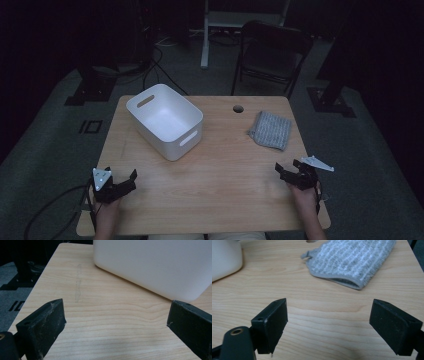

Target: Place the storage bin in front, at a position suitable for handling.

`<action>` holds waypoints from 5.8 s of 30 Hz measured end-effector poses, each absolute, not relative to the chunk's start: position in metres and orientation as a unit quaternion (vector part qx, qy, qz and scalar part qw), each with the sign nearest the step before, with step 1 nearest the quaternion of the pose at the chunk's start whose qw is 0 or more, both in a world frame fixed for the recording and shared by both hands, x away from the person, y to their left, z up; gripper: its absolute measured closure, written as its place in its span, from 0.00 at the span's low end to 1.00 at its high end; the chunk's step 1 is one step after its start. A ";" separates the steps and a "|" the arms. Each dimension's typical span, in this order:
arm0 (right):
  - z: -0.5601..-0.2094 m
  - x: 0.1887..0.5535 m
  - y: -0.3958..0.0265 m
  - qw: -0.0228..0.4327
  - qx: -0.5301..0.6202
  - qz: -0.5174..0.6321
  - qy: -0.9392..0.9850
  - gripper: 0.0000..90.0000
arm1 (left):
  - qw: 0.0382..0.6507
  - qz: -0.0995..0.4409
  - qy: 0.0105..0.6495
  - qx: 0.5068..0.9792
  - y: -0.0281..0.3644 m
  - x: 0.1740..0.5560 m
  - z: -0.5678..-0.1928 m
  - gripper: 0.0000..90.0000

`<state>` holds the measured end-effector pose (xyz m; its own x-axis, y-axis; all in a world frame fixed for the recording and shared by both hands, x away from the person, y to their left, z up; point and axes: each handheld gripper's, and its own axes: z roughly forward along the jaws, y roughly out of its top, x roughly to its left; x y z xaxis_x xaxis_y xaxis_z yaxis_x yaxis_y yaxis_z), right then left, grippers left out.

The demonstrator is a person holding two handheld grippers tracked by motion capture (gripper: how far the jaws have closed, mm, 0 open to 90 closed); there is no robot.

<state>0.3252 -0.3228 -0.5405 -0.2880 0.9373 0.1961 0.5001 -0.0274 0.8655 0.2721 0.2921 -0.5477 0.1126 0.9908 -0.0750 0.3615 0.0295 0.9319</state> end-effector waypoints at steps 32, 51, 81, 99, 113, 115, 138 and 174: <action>-0.501 0.372 -0.298 0.205 0.519 0.480 0.677 0.18 | 0.441 0.350 0.562 0.606 0.289 0.272 -0.548 0.02; -0.464 0.413 -0.243 0.200 0.481 0.482 0.704 0.18 | 0.443 0.347 0.558 0.610 0.289 0.273 -0.548 0.02; -0.420 0.461 -0.152 0.181 0.423 0.498 0.735 0.18 | 0.438 0.349 0.553 0.617 0.287 0.273 -0.549 0.02; -0.414 0.485 -0.085 0.166 0.393 0.481 0.765 0.22 | 0.445 0.344 0.549 0.618 0.286 0.272 -0.549 0.02; -0.424 0.502 -0.057 0.162 0.374 0.447 0.796 0.45 | 0.447 0.341 0.550 0.617 0.287 0.273 -0.549 0.02; -0.424 0.504 -0.056 0.144 0.378 0.444 0.799 0.44 | 0.447 0.340 0.550 0.617 0.287 0.273 -0.549 0.02; -0.433 0.516 -0.025 0.181 0.383 0.362 0.830 0.95 | 0.459 0.339 0.543 0.617 0.288 0.272 -0.549 0.02; -0.432 0.476 -0.077 0.141 0.352 0.357 0.853 0.96 | 0.443 0.307 0.551 0.637 0.279 0.269 -0.545 0.02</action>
<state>0.4765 -0.0770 -0.4321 -0.7117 0.7024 0.0103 0.5005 0.4968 0.7090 0.2686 0.2793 -0.5450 0.2056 0.9738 -0.0976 0.4301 -0.0003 0.9028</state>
